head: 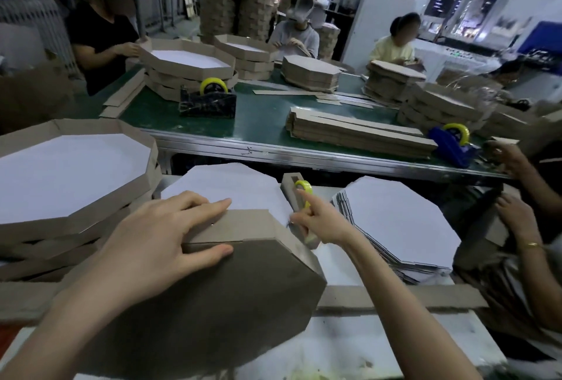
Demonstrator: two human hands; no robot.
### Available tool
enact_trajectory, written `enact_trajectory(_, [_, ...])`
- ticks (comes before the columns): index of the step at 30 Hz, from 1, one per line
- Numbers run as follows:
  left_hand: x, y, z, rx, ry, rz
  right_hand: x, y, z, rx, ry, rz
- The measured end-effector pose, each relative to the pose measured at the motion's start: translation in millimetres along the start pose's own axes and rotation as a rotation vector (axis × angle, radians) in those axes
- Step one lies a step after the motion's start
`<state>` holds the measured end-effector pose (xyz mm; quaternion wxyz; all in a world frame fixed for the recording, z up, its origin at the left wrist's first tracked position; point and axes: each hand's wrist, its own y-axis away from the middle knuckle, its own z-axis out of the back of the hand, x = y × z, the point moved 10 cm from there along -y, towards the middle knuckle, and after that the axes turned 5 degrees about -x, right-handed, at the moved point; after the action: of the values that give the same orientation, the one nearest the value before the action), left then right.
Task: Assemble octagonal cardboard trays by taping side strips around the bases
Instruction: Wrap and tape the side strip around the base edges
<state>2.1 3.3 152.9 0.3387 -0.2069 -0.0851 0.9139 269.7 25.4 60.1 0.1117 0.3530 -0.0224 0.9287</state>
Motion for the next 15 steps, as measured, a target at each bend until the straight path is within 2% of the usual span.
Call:
enact_trajectory(4, [-20.5, 5.3, 1.4, -0.024, -0.054, -0.064, 32.4, 14.8, 14.8, -0.042, 0.428, -0.011])
enact_trajectory(7, [-27.3, 13.1, 0.6, -0.057, -0.069, -0.089, 48.6, 29.5, 16.1, 0.013, 0.535, -0.031])
enact_trajectory(9, [-26.9, 17.9, 3.9, -0.099, -0.075, -0.096, 65.1, 39.7, 19.3, 0.009, 0.502, 0.02])
enact_trajectory(15, [-19.3, 23.2, 9.7, -0.201, 0.004, -0.099, 118.8, 63.9, 28.8, 0.002, 0.109, 0.192])
